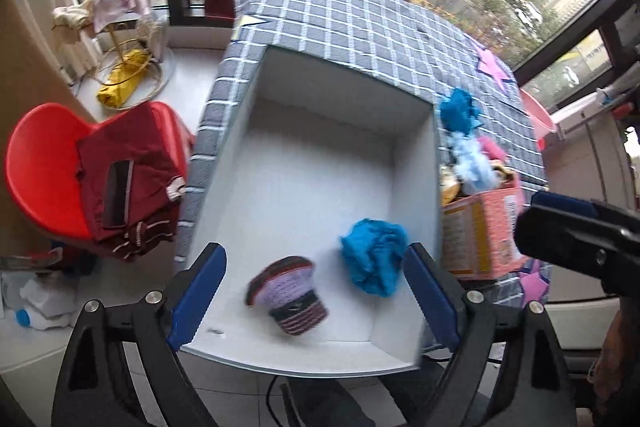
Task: Organize soft objects
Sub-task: 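Open both tools to drop the sock and blue cloth into the box, then grasp the blue cloth with the left tool while the right grasps a pink sponge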
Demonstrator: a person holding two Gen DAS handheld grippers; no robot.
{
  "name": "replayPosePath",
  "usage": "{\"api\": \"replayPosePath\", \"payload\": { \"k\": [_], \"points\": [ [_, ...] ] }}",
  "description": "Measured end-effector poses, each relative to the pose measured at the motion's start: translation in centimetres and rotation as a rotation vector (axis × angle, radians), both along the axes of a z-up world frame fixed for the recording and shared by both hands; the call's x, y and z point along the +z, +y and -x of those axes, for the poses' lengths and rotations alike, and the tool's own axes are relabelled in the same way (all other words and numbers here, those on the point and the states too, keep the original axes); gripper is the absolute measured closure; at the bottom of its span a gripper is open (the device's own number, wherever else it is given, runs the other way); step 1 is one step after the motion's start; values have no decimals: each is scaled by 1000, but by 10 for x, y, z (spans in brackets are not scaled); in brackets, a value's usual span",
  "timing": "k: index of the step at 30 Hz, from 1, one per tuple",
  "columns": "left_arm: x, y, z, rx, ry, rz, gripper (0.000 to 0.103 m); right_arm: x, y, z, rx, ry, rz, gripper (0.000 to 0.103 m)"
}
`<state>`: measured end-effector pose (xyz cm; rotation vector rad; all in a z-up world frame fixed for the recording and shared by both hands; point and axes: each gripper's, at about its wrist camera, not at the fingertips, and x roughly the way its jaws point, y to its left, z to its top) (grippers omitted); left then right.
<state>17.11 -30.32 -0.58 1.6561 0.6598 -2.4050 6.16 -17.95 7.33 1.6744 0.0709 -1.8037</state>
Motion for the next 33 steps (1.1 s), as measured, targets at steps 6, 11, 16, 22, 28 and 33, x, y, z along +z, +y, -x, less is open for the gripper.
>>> {"api": "replayPosePath", "payload": {
  "k": [6, 11, 16, 22, 28, 33],
  "points": [
    [20, 25, 34, -93, 3, -20, 11, 20, 57, 21, -145, -6, 13, 5],
    [31, 58, 74, -167, -9, -20, 11, 15, 134, 50, -329, 2, -36, 5],
    [31, 88, 115, -170, -67, -23, 11, -24, 211, 79, -508, -67, -123, 5],
    [26, 122, 182, -138, -139, -31, 11, -86, 268, 106, -560, -144, -234, 5],
    [-7, 152, 251, -147, -236, 51, 11, -149, 280, 137, -490, -184, -313, 5],
    [-46, 173, 297, -145, -326, 94, 11, -189, 269, 160, -394, -206, -347, 5]
  ]
}}
